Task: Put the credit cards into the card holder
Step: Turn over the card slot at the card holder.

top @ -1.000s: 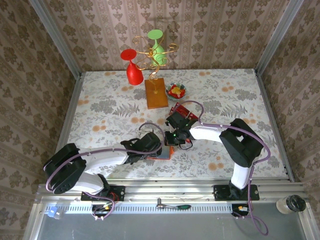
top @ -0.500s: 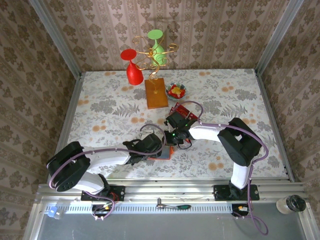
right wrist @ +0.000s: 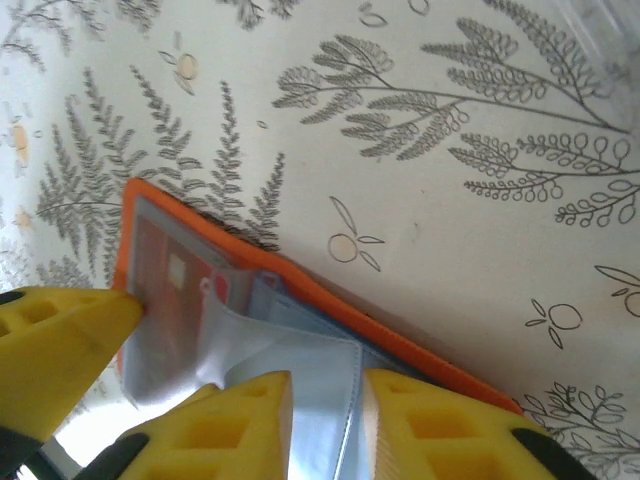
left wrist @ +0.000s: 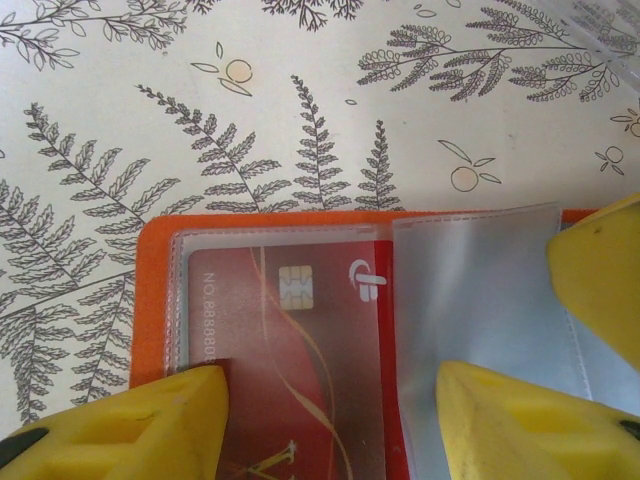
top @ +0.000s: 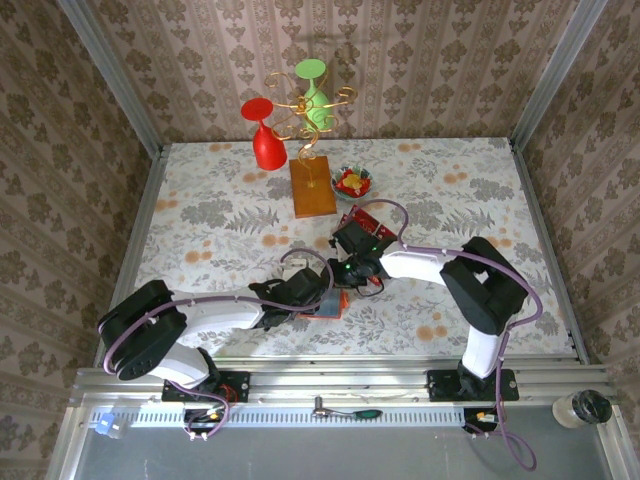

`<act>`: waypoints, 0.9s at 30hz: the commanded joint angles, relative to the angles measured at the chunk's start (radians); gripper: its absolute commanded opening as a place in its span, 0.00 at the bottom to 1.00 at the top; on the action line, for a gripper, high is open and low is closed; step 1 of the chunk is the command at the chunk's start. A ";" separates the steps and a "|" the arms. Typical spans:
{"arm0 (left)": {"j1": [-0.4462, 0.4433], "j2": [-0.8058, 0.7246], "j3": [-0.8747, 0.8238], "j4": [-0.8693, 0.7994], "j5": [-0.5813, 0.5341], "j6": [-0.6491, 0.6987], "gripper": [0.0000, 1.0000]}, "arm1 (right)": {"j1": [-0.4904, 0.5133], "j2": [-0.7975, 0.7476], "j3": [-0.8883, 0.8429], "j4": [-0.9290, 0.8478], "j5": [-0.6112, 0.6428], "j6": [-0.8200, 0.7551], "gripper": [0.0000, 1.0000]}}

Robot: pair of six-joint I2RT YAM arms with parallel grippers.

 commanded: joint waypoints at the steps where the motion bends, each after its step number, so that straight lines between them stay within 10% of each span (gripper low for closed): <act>1: -0.005 0.030 -0.025 -0.040 0.029 -0.021 0.58 | -0.007 -0.041 -0.016 -0.006 0.010 0.020 0.31; 27: -0.008 0.025 -0.015 -0.048 0.026 -0.017 0.58 | -0.015 0.048 0.004 0.140 -0.177 0.057 0.33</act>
